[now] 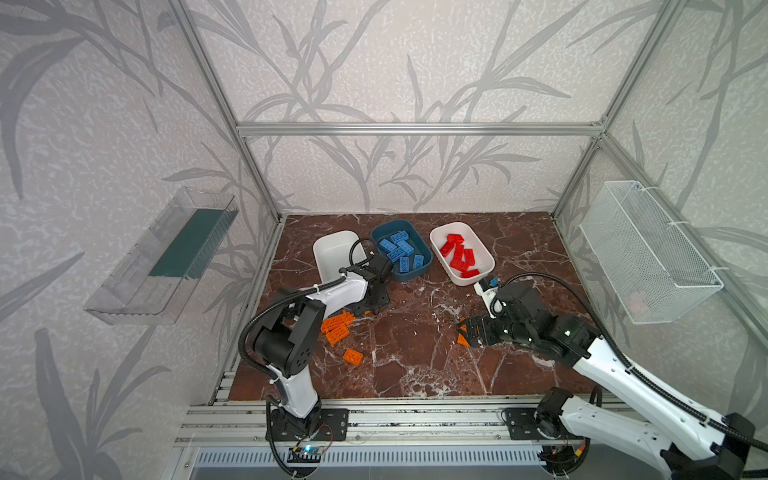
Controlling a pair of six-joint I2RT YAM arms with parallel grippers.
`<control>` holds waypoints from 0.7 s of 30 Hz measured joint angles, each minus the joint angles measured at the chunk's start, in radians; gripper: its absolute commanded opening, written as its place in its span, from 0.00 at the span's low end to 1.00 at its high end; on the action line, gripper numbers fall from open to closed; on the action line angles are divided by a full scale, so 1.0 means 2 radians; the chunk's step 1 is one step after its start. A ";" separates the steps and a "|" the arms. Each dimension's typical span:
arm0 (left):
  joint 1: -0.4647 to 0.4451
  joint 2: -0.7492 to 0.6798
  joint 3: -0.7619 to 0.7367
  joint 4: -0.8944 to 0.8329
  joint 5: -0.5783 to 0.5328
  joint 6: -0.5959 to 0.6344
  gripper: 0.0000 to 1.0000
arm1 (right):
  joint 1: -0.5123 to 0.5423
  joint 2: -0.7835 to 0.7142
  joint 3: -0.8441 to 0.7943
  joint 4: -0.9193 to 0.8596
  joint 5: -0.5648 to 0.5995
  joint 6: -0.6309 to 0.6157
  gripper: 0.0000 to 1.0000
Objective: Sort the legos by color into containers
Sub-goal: 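Carry the orange brick into the empty white tub and open the left gripper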
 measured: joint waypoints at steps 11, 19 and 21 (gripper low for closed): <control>0.004 0.023 0.015 -0.003 0.002 0.000 0.24 | -0.001 0.026 0.002 0.005 -0.003 -0.020 0.99; -0.027 0.001 0.091 -0.073 -0.038 0.024 0.24 | -0.004 0.021 0.007 0.005 -0.003 -0.022 0.99; -0.029 -0.008 0.121 -0.085 -0.059 0.033 0.24 | -0.006 0.023 0.012 0.006 -0.003 -0.022 0.99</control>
